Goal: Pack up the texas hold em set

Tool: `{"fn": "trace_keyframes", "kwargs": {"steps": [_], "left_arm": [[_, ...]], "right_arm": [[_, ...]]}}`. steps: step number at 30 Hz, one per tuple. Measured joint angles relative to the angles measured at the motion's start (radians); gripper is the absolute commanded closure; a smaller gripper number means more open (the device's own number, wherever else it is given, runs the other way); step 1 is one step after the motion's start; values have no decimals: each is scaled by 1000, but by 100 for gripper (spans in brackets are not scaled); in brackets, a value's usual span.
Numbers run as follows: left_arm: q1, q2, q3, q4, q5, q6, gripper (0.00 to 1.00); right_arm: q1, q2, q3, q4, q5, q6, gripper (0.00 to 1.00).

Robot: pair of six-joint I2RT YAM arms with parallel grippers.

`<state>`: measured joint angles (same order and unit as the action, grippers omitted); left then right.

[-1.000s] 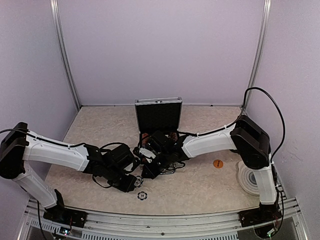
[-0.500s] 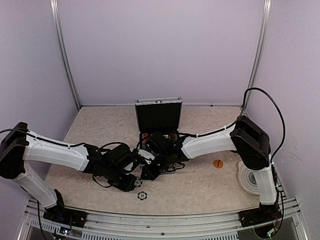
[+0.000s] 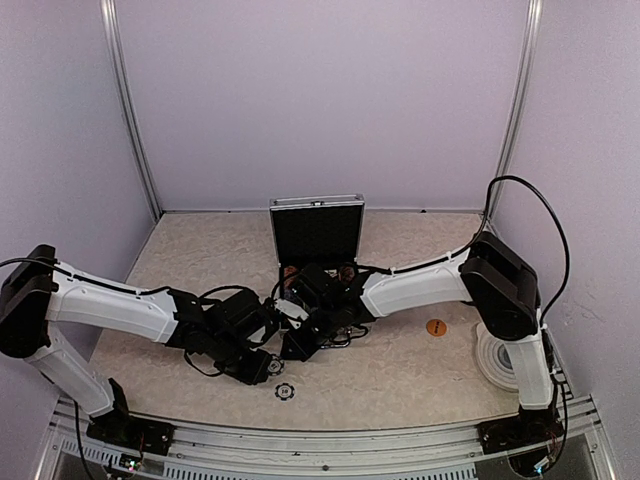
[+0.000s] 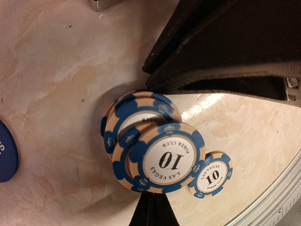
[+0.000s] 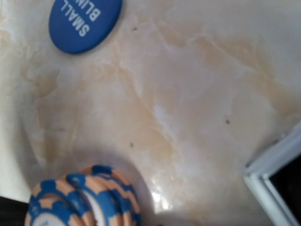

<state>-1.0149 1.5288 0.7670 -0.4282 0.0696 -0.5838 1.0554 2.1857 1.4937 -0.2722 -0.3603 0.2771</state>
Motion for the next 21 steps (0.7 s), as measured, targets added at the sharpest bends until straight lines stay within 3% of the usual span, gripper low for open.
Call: {"fn": "trace_keyframes", "kwargs": {"steps": [4, 6, 11, 15, 21], "left_arm": [[0, -3, 0, -12, -10, 0, 99], [0, -16, 0, -27, -24, 0, 92], [14, -95, 8, -87, -63, 10, 54], [43, -164, 43, -140, -85, 43, 27], [67, -174, 129, -173, -79, 126, 7]], "right_arm": [[2, 1, 2, -1, 13, -2, 89], [5, -1, 2, -1, 21, -6, 86], [8, -24, -15, -16, 34, -29, 68], [3, -61, -40, -23, 48, -39, 61], [-30, -163, -120, -18, 54, -45, 55]]}}
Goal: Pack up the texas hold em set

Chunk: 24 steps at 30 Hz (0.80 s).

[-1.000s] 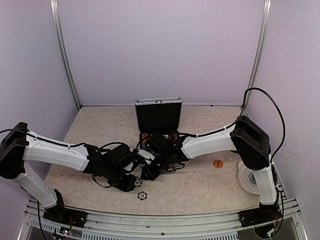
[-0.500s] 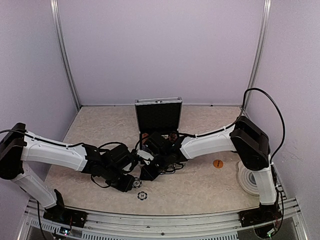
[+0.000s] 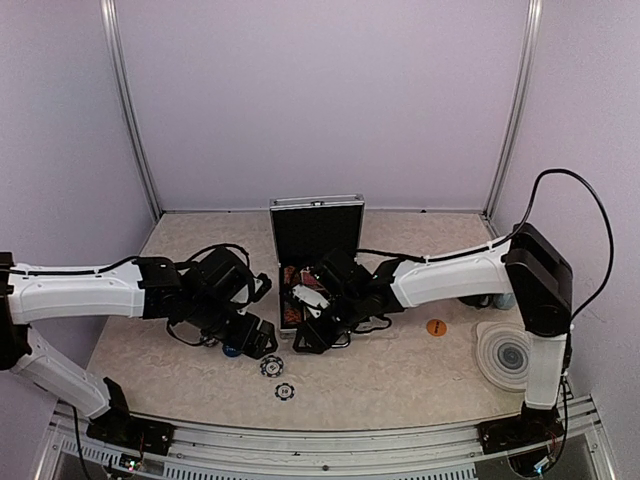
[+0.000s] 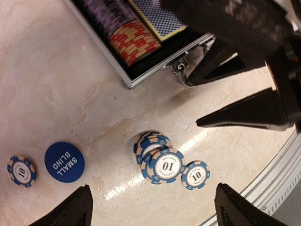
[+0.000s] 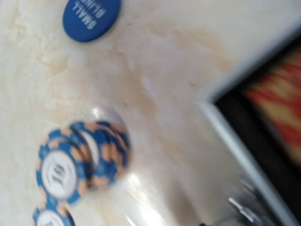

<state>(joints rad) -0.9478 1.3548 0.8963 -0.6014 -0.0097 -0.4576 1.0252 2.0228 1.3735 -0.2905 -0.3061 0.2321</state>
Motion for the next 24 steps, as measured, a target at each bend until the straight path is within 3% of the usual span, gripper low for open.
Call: {"fn": "trace_keyframes", "kwargs": {"steps": [12, 24], "left_arm": [[-22, 222, 111, -61, 30, 121, 1], [-33, 390, 176, -64, 27, 153, 12]], "right_arm": [[-114, -317, -222, 25, 23, 22, 53], [-141, -392, -278, 28, 37, 24, 53]]}}
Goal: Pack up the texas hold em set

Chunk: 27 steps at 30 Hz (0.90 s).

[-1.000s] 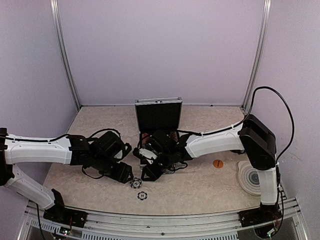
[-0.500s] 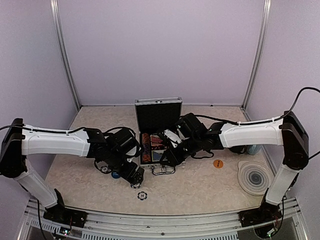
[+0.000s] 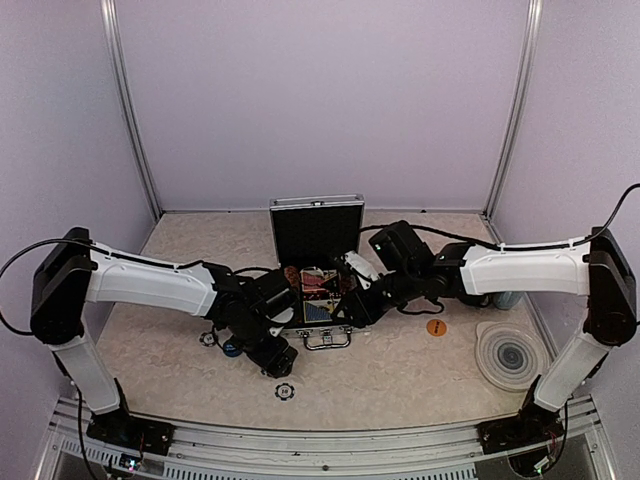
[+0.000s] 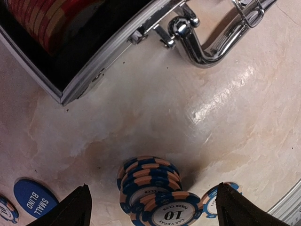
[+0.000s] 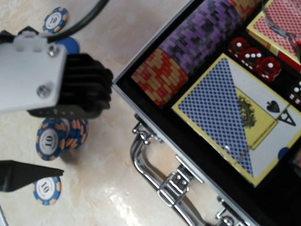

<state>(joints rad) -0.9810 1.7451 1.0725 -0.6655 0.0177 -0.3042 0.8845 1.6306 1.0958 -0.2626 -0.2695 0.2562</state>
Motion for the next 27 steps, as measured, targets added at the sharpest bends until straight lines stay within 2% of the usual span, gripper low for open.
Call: {"fn": "trace_keyframes", "kwargs": {"steps": [16, 27], "left_arm": [[-10, 57, 16, -6, -50, 3, 37], [-21, 64, 24, -13, -64, 6, 61]], "right_arm": [[-2, 0, 0, 6, -2, -1, 53], [-2, 0, 0, 6, -2, -2, 53]]}}
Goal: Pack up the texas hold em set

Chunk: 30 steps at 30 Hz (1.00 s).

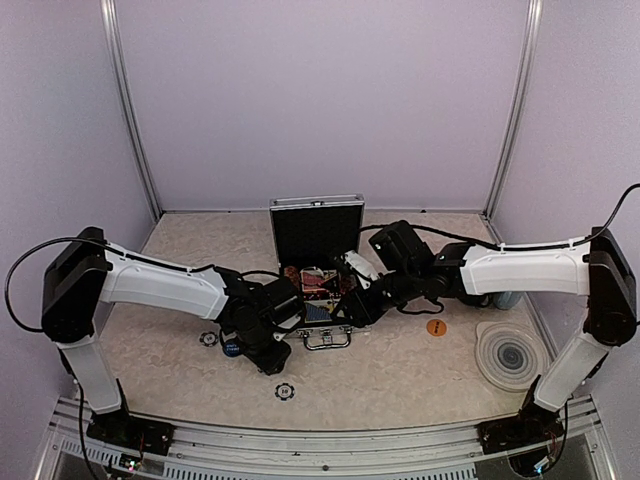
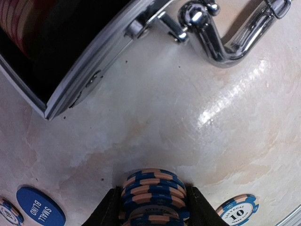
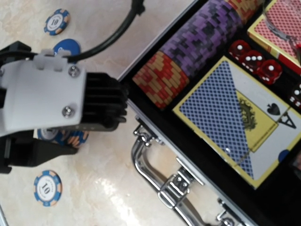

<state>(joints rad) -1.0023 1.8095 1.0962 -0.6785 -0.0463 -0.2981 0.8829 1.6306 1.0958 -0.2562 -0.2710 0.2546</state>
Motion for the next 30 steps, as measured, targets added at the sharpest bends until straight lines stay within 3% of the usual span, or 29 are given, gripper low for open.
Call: {"fn": "trace_keyframes", "kwargs": {"steps": [3, 6, 11, 16, 19, 30], "left_arm": [[0, 2, 5, -3, 0, 0, 65], [-1, 3, 5, -3, 0, 0, 62], [-3, 5, 8, -4, -2, 2, 35], [-4, 5, 30, -15, -19, -5, 18], [-4, 4, 58, -23, -32, -10, 2], [-4, -64, 188, -154, -103, 58, 1]], "right_arm": [[0, 0, 0, 0, 0, 0, 53], [0, 0, 0, 0, 0, 0, 52], [0, 0, 0, 0, 0, 0, 52], [0, 0, 0, 0, 0, 0, 52], [0, 0, 0, 0, 0, 0, 52], [0, 0, 0, 2, -2, -5, 52]]}}
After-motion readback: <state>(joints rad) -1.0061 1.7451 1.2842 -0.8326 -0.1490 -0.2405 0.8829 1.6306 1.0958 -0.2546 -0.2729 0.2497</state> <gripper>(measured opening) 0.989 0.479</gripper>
